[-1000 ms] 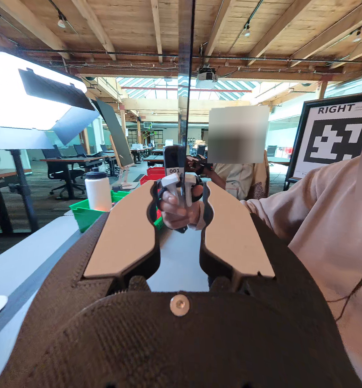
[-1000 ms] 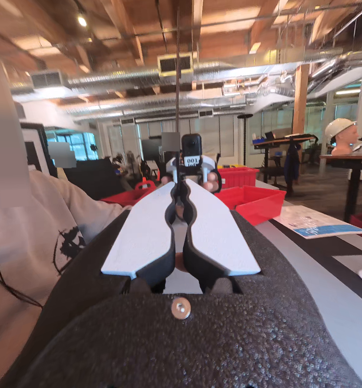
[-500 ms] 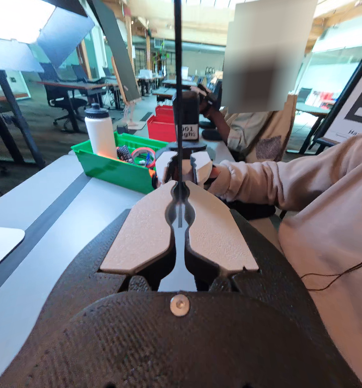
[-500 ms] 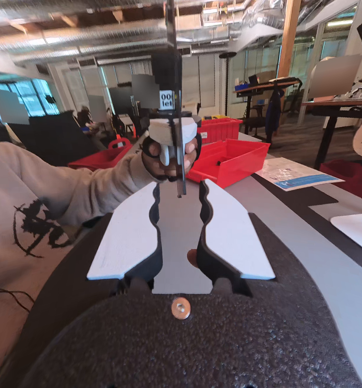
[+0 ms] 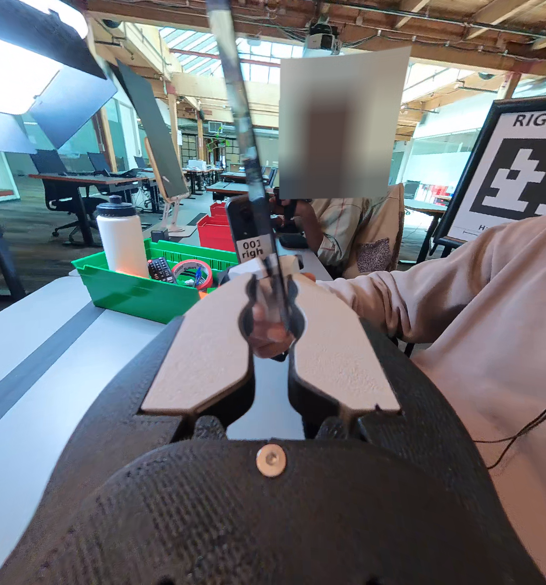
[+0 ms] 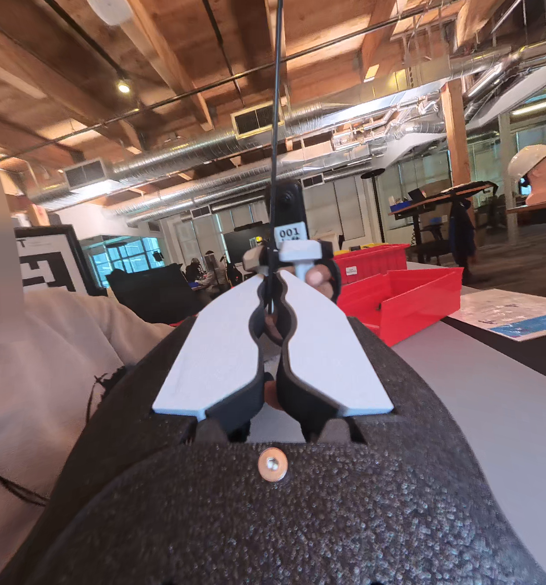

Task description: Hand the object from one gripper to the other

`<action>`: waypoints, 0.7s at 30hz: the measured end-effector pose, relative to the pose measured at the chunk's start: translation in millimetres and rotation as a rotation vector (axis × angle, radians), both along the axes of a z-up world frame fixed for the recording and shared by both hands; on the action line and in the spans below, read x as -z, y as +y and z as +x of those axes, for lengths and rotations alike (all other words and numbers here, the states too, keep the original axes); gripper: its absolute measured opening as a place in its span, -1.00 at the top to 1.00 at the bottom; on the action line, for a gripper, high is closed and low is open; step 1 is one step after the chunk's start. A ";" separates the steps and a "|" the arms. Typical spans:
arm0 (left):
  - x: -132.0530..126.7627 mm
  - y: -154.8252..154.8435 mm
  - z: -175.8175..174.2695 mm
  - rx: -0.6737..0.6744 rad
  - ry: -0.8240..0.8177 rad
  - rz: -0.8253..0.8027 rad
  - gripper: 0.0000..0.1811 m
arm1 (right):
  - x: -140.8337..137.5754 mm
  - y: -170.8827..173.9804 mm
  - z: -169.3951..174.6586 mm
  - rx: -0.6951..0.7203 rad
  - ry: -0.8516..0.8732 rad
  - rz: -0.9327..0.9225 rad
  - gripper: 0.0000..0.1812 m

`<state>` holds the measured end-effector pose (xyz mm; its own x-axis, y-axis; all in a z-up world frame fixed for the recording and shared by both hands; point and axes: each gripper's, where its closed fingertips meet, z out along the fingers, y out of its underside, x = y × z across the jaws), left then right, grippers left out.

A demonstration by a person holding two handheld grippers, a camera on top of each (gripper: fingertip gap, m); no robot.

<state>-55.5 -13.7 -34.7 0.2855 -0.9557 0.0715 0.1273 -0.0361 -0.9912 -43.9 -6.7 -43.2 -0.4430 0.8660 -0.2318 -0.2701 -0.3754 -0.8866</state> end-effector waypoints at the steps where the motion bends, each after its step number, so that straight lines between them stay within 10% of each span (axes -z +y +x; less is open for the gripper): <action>1: 1.1 -0.2 1.5 -0.010 0.021 0.012 0.93 | 4.3 -0.6 -2.6 0.008 -0.006 0.002 0.98; 11: 42.5 12.0 -36.8 -0.118 0.441 -0.063 0.98 | 3.9 40.0 10.5 0.208 -0.176 0.149 0.62; 21: 47.2 27.7 -37.5 -0.193 0.420 0.010 0.90 | 5.8 14.6 9.8 0.338 -0.218 0.605 0.98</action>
